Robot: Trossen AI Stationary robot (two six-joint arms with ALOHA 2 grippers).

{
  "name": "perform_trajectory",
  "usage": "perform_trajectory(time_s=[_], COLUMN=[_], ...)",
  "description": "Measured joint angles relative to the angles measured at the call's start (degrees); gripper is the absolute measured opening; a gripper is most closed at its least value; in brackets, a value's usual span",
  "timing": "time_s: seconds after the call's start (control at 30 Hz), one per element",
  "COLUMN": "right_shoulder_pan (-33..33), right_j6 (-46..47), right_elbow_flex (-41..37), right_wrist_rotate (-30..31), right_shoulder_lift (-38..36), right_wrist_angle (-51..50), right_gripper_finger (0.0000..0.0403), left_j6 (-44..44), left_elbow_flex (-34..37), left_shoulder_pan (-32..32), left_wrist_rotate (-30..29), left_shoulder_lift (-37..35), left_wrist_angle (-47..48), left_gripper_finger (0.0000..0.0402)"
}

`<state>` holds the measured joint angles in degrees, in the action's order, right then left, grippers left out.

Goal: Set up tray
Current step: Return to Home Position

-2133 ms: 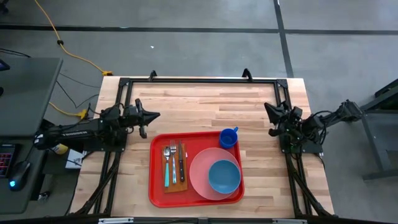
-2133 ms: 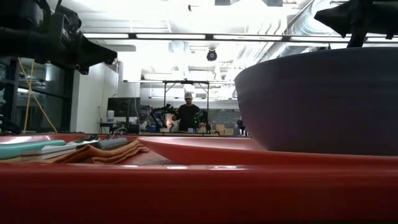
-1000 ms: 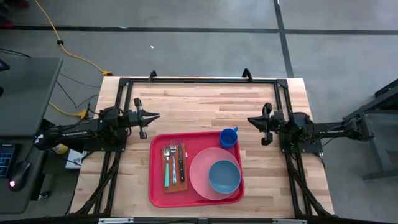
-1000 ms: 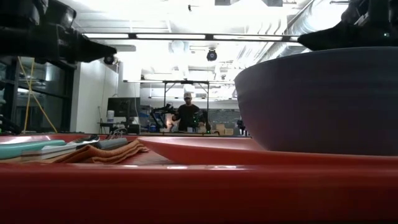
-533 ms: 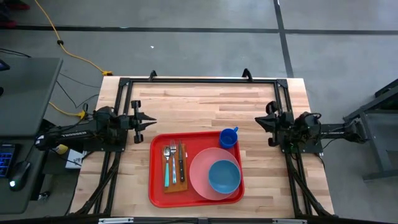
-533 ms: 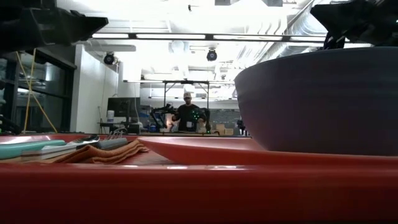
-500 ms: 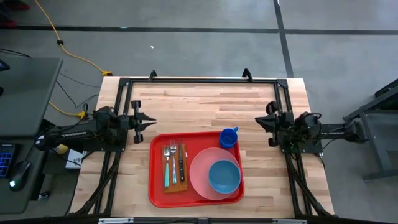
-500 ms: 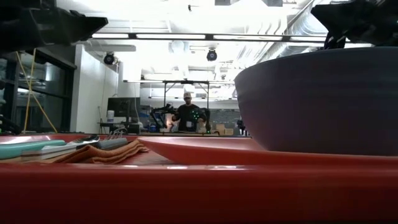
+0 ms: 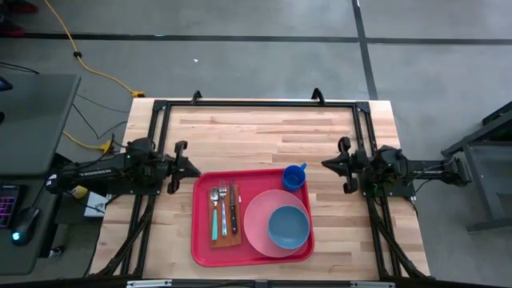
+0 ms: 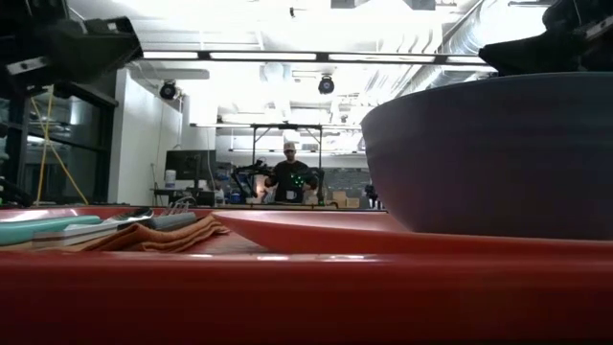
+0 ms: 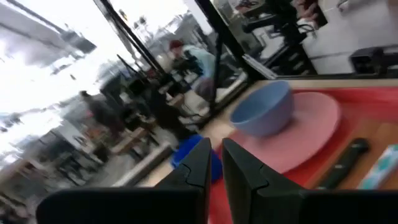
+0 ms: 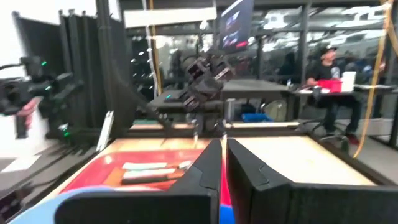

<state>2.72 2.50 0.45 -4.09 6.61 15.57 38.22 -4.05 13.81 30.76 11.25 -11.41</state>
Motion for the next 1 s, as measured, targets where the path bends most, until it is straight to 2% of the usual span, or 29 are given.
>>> perform_trajectory(time_s=[0.13, 0.3, 0.47, 0.63, 1.0], right_shoulder_pan=[0.00, -0.02, 0.00, 0.00, -0.11], right_j6=[-0.74, -2.87, -3.02, -5.68, -4.96], right_elbow_flex=[0.00, 0.00, 0.06, 1.06, 1.46], right_wrist_rotate=[-2.30, -1.85, 2.50, 7.67, 6.09], right_shoulder_lift=[0.00, 0.02, 0.02, 0.02, 0.04], right_wrist_angle=[-2.31, -7.07, -8.26, -8.18, -8.08], right_gripper_finger=[0.0000, 0.0000, 0.0000, 0.0000, 0.0000], left_j6=[-2.30, -2.46, -2.03, -1.99, -4.01], left_elbow_flex=[0.04, 0.04, 0.04, 0.04, 0.04], left_shoulder_pan=[0.02, 0.04, 0.06, 0.06, 0.06], left_wrist_rotate=[0.38, -7.18, -12.17, -13.08, -12.93], left_shoulder_lift=[0.02, 0.00, 0.02, 0.01, 0.00], left_wrist_angle=[1.41, 1.73, 2.91, 2.19, 2.15], left_gripper_finger=[0.0067, 0.0067, 0.0067, 0.0067, 0.0067])
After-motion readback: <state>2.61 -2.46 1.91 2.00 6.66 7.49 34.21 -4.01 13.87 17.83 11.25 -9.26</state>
